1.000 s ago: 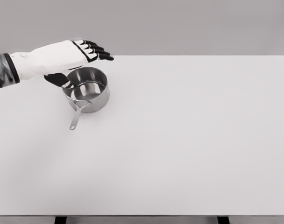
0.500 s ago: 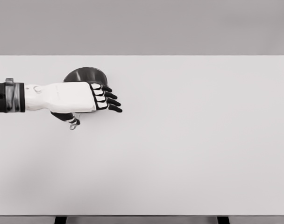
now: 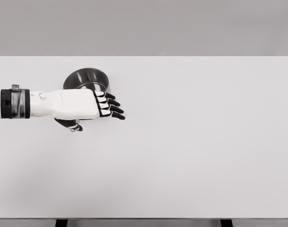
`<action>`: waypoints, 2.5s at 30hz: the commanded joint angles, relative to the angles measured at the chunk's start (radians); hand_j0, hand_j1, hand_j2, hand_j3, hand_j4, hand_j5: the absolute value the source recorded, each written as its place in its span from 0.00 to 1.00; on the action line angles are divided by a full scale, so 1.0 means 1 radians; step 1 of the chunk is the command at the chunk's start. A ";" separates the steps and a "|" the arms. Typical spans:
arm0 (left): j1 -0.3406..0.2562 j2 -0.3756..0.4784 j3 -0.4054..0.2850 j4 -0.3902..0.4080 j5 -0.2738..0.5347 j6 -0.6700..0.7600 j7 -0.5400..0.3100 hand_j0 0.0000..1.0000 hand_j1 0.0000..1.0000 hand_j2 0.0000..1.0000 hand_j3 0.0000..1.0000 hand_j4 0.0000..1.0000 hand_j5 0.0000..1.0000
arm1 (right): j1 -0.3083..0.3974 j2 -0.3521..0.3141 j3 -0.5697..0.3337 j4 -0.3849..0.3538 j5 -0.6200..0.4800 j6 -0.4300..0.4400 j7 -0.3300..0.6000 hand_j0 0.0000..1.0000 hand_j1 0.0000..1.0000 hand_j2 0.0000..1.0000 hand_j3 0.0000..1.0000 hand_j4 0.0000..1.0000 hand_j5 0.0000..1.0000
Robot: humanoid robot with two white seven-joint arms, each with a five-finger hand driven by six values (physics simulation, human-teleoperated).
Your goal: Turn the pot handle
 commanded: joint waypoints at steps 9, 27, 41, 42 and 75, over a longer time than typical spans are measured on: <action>0.003 0.025 0.001 0.027 -0.039 0.003 0.000 1.00 1.00 1.00 1.00 1.00 1.00 | 0.000 0.000 0.000 0.000 0.000 -0.001 0.000 1.00 1.00 1.00 1.00 1.00 1.00; -0.005 0.069 0.015 0.170 -0.067 0.003 0.000 1.00 1.00 1.00 1.00 1.00 1.00 | 0.000 0.000 0.000 0.000 0.000 0.001 0.000 1.00 1.00 1.00 1.00 1.00 1.00; -0.028 0.051 0.027 0.341 -0.067 0.003 0.000 1.00 1.00 1.00 1.00 1.00 1.00 | 0.000 0.000 0.000 0.000 0.000 0.001 0.000 1.00 1.00 1.00 1.00 1.00 1.00; -0.034 0.046 0.027 0.358 -0.067 0.003 0.000 1.00 1.00 1.00 1.00 1.00 1.00 | 0.002 0.000 0.000 0.000 0.000 0.001 0.000 1.00 1.00 1.00 1.00 1.00 1.00; -0.176 0.009 0.041 0.665 0.108 0.003 0.000 1.00 1.00 1.00 1.00 1.00 1.00 | 0.002 0.000 0.000 0.000 0.000 -0.001 0.000 1.00 1.00 1.00 1.00 1.00 1.00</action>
